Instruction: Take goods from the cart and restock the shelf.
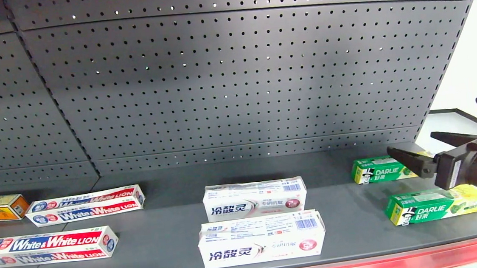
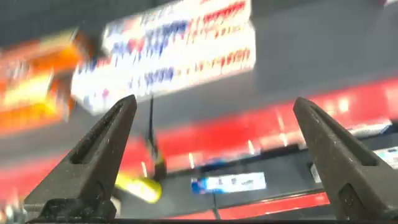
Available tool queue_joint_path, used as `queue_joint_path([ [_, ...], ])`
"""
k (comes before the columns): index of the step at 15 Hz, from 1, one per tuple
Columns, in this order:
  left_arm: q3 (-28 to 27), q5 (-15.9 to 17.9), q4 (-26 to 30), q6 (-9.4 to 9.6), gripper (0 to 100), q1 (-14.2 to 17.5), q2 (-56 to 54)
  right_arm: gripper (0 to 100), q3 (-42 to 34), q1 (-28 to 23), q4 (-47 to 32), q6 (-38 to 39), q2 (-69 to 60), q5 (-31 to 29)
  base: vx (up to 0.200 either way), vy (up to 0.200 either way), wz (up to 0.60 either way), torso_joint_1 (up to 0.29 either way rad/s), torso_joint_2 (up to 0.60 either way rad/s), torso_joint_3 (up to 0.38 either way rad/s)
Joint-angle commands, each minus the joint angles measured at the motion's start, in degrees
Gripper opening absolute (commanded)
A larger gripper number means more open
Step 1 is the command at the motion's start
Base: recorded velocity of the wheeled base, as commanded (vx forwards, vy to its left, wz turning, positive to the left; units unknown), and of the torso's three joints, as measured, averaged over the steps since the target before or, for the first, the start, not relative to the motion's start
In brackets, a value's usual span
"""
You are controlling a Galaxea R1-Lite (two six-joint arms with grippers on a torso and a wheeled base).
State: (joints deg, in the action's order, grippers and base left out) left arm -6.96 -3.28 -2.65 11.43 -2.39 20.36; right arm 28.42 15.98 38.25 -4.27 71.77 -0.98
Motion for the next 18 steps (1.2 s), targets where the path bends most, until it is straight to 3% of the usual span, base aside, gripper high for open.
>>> queue_joint_path([
  [1, 3.88, -1.03, 7.04, -4.49, 100, 4.67, -16.49, 100, -3.54, -3.24, -0.2, -0.13, -11.56, 0.1, 0.0, 0.0, 0.0, 0.0, 0.0, 0.0],
  [6, 5.64, -1.03, 3.0, -8.18, 100, 4.67, -16.58, 100, -13.91, -10.44, -2.75, 6.29, -31.95, 0.27, 0.0, 0.0, 0.0, 0.0, 0.0, 0.0],
  [7, 5.73, -1.03, 3.0, -8.97, 100, 4.59, -16.58, 100, -16.73, -10.62, -5.38, 6.29, -37.4, 0.36, 0.0, 0.0, 0.0, 0.0, 0.0, 0.0],
  [9, 5.91, -0.68, 3.44, -12.31, 100, 2.74, -19.13, 100, -20.51, -10.53, -14.0, 6.29, -47.86, 0.45, 0.0, 0.0, 0.0, 0.0, 0.0, 0.0],
  [11, 6.17, 6.27, 3.26, -10.56, 100, 2.39, -20.36, 100, -21.56, -9.39, -24.46, 6.38, -59.72, 1.94, 0.0, 0.0, 0.0, 0.0, 0.0, 0.0],
  [12, 6.26, 8.99, 3.44, -8.36, 100, 2.39, -20.36, 100, -21.56, -9.39, -31.22, 6.2, -65.26, 2.03, 0.0, 0.0, 0.0, 0.0, 0.0, 0.0],
  [13, 6.52, 9.26, 3.52, -7.22, 100, 2.3, -20.36, 100, -22.09, -9.74, -33.86, 6.38, -67.02, 0.71, 0.0, 0.0, 0.0, 0.0, 0.0, 0.0],
  [16, 6.79, 8.73, 3.08, -7.57, 100, 2.39, -20.36, 100, -28.42, -9.74, -30.61, 7.08, -66.93, -4.47, 0.0, 0.0, 0.0, 0.0, 0.0, 0.0],
  [18, 6.79, 8.64, 3.08, -7.92, 100, 2.39, -20.36, 100, -28.42, -9.74, -33.68, 7.34, -66.93, -5.62, 0.0, 0.0, 0.0, 0.0, 0.0, 0.0],
])
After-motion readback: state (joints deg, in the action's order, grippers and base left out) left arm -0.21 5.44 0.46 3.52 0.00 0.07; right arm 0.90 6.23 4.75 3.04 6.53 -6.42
